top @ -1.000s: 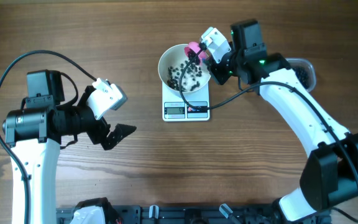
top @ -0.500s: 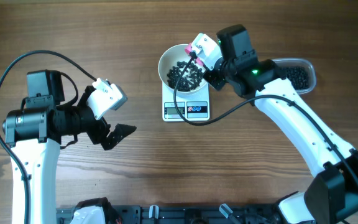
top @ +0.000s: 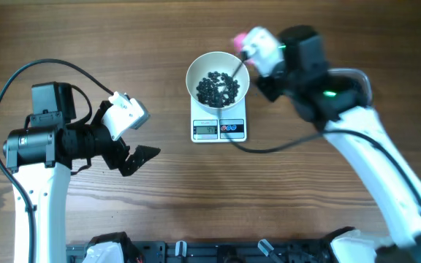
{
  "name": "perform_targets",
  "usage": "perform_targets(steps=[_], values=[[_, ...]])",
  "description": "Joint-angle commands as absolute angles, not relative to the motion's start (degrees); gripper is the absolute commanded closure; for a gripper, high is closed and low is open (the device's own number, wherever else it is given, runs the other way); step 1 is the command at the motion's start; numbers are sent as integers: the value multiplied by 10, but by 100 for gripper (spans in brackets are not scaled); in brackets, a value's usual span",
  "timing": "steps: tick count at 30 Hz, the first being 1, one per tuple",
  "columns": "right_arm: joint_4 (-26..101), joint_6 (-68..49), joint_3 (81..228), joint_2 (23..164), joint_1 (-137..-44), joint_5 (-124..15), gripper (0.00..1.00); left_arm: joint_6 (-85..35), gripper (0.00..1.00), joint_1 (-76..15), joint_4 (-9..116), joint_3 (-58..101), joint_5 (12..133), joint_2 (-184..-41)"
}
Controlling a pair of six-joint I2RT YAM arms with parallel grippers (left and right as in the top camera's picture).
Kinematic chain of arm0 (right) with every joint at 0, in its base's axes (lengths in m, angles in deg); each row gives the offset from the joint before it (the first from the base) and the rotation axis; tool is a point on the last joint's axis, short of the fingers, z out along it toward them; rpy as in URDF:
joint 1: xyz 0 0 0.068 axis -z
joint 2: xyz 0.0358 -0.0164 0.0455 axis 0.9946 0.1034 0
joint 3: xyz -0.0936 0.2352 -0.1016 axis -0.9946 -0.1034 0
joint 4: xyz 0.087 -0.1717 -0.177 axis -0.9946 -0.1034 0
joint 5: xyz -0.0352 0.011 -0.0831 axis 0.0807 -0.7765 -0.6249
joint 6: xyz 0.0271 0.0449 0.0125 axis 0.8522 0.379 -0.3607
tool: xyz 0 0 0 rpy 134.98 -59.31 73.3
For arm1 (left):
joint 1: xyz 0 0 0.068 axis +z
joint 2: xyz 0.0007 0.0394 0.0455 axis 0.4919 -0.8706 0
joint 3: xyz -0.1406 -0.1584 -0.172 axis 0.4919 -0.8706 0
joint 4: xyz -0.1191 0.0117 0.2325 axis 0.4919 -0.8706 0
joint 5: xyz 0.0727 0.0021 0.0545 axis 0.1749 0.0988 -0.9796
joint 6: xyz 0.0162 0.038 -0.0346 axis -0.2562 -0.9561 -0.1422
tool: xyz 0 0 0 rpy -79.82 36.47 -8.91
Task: Scoop item into bowl and weigh 150g on scale
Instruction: 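Return the empty scoop right to the bean tub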
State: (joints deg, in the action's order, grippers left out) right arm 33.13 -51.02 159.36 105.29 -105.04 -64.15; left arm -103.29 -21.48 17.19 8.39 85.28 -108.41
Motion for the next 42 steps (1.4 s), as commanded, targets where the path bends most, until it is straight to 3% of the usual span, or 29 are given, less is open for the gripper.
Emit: perform_targets(steps=[1,4,8,26,29,31,42], values=[[257,-468,1610,1006,-968,-711,96,-1045,0,-215,172,89,853,-1078],[156,-460,1609,1011,-895,-711,96,-1045,0,-215,172,89,853,-1078],[112,-459,1605,1050,-874,-774,96,-1045,0,-215,172,89,853,-1078],[198,-385,1603,1287,-855,-971,96,-1045,0,-215,172,89,853,-1078],[202,-402,1603,1301,-855,-939,96,-1045,0,-215,172,89,853,-1078],[196,-442,1603,1301,-855,-839,96,-1045,0,-215,172,89,853,-1078],[167,-474,1604,1301,-849,-701,96,-1045,0,-215,172,89,853,-1078]])
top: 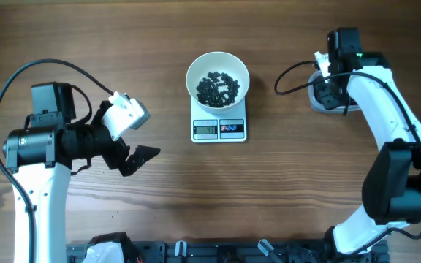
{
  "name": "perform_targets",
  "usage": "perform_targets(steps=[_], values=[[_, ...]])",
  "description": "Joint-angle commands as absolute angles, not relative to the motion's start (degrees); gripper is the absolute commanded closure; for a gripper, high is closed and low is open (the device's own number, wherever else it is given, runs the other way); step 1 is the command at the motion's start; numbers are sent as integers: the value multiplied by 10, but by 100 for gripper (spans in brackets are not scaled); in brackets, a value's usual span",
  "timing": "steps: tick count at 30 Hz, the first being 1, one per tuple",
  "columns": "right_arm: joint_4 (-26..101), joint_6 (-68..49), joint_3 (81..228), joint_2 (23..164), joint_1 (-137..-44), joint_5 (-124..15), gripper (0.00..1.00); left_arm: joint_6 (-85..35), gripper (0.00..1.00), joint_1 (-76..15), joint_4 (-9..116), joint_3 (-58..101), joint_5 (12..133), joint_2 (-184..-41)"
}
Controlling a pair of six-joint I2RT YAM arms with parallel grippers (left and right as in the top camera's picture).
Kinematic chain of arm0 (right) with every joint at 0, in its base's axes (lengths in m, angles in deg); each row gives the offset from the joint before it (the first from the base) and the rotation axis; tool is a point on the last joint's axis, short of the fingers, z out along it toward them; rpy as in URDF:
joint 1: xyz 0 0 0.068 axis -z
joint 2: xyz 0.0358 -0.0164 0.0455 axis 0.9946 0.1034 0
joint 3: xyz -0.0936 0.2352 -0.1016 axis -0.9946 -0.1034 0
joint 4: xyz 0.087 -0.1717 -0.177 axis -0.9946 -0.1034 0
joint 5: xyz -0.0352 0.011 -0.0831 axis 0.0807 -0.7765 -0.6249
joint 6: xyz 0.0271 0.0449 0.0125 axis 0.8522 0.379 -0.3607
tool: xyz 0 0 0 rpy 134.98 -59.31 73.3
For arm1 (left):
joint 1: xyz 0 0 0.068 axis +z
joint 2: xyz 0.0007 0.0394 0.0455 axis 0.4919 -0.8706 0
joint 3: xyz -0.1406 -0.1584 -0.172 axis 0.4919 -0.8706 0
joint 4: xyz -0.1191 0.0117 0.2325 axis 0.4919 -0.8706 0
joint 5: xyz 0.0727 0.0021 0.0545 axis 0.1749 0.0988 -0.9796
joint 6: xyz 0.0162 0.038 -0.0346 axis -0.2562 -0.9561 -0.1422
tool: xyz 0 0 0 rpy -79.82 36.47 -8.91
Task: Scoop item into bowl and weigh 150g on scale
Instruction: 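Return the empty scoop right to the bean tub, then scoop more beans from the tub with the right gripper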
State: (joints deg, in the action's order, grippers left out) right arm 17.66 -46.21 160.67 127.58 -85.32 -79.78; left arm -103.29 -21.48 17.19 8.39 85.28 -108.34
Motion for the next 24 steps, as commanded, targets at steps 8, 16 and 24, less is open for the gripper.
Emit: perform_targets(steps=[8,16,24], values=[[145,-456,1619,1300,-820,-614,96,-1045,0,-215,172,89,853,-1078],[133,-445,1636,1300,-758,-497,96,-1045,0,-215,172,89,853,-1078],[116,-434,1634,1301,-692,-390,96,-1045,0,-215,172,89,853,-1078]])
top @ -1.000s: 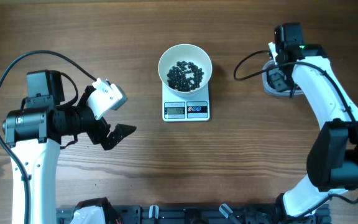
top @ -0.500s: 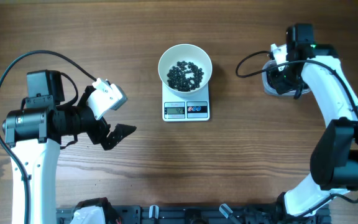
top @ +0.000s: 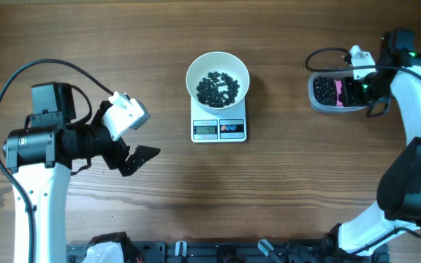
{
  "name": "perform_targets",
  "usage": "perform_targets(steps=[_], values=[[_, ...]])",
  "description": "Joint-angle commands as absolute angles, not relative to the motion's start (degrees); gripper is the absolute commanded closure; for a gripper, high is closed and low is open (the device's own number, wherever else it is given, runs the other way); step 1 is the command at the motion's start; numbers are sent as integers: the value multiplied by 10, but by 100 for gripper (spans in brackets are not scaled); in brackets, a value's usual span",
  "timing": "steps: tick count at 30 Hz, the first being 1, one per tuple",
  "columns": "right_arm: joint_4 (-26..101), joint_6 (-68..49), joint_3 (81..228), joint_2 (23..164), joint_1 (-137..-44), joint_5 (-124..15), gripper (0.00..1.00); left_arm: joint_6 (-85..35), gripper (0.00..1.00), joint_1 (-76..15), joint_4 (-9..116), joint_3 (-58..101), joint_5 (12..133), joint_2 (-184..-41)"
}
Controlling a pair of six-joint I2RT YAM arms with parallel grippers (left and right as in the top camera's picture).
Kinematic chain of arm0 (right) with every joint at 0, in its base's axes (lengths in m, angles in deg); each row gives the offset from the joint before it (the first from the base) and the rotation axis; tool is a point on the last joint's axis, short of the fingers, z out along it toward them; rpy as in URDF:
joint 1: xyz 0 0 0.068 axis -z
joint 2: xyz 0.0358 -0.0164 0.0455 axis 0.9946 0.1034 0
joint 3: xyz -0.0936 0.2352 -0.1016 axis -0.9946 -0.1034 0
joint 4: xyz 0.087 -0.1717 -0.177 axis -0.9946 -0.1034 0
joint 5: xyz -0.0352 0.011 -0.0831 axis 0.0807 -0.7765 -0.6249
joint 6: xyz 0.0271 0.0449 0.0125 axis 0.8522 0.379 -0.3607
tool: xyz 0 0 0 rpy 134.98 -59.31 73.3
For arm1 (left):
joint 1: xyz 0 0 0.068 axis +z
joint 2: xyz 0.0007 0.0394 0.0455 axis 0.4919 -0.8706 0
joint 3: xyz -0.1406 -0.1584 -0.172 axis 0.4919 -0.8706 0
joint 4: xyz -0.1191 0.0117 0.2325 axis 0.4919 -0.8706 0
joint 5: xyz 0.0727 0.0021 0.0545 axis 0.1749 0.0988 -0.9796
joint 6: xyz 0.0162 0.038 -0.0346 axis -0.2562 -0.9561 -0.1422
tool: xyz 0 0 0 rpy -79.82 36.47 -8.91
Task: Scoop item into bowl and weigh 150g on scale
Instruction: 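Scoop more beans from the tub with the right gripper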
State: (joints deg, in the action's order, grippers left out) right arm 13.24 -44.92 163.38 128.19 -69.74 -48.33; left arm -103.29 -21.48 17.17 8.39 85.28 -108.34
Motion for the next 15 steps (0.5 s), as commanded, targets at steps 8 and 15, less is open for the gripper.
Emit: perform_targets(steps=[8,15], values=[[109,-390,1634,1301,-629,-323,96,-1045,0,-215,172,89,853,-1078],[111,-370,1618,1313,-599,-278,96,-1045,0,-215,172,89,853,-1078]])
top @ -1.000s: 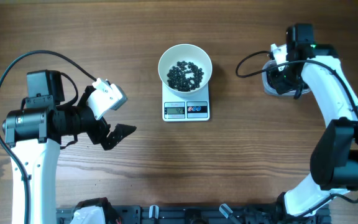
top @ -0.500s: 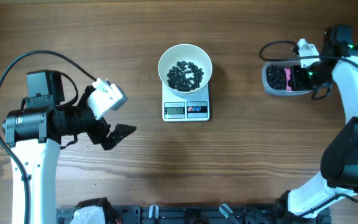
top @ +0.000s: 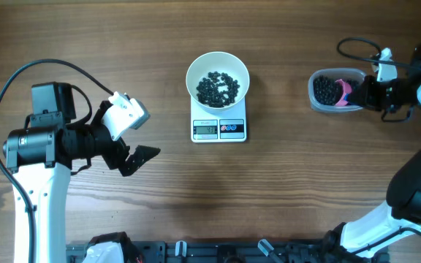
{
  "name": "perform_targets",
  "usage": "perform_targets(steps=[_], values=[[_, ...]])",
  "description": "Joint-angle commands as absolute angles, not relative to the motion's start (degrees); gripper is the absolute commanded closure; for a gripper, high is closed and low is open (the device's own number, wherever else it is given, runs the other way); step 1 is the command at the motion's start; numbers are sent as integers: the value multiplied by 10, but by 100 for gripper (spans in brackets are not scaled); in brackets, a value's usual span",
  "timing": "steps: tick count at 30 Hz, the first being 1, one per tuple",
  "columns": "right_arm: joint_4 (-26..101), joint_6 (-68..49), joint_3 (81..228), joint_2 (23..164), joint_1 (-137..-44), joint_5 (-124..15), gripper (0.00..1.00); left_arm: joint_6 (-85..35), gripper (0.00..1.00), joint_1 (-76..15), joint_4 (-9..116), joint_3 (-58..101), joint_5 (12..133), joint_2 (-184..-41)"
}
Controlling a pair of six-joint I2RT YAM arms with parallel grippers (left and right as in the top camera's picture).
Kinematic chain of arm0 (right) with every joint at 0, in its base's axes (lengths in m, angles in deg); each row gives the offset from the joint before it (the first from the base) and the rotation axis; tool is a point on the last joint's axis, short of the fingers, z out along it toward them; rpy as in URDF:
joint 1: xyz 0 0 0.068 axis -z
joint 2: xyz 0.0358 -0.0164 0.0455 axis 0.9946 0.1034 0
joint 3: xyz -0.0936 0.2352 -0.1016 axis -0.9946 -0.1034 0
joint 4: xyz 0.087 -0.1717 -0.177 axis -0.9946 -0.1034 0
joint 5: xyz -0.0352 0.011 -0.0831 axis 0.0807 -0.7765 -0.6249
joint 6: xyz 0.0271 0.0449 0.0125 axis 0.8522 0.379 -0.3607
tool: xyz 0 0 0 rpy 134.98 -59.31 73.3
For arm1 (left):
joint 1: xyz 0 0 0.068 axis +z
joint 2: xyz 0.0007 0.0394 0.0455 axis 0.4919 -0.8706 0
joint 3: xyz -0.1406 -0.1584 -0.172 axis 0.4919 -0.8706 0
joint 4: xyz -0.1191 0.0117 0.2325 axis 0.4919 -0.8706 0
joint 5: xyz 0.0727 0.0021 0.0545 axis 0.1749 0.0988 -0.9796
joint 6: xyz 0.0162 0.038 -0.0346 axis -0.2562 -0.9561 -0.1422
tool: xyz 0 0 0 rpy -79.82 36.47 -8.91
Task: Scoop item into bowl and weigh 150g on scale
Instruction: 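Scoop more beans from the tub with the right gripper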
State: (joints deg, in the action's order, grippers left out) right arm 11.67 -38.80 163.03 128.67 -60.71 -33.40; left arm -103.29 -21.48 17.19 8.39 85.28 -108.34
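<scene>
A white bowl (top: 218, 79) holding dark beans stands on a small white scale (top: 218, 128) at the table's middle back. At the right back lies a clear tub (top: 326, 89) of more dark beans with a pink scoop (top: 346, 95) resting in its right end. My right gripper (top: 365, 93) is at the tub's right edge by the scoop's handle; whether it grips the scoop cannot be told from above. My left gripper (top: 139, 158) hangs open over bare table at the left, far from the scale.
A black cable (top: 357, 45) loops off the right arm behind the tub. Dark rail fittings (top: 218, 252) run along the table's front edge. Brown wooden tabletop (top: 269, 190) lies all round the scale.
My right arm has drawn back to the right, so more of the tub shows. The pink scoop now lies at the tub's right end. The left arm has not moved.
My right gripper first held the pink scoop over the bowl's far right rim. Then it stood over the tub at the right. Later it lay across the tub's right half, and now it sits at the tub's right edge. The left arm stayed still.
</scene>
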Motion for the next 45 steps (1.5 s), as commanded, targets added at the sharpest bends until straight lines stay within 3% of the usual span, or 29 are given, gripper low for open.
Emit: perform_targets(steps=[1,22,45], values=[[110,-370,1618,1321,-597,-272,96,-1045,0,-215,172,89,853,-1078],[105,-401,1618,1348,-507,-82,96,-1045,0,-215,172,89,853,-1078],[29,-448,1618,1348,-431,21,96,-1045,0,-215,172,89,853,-1078]])
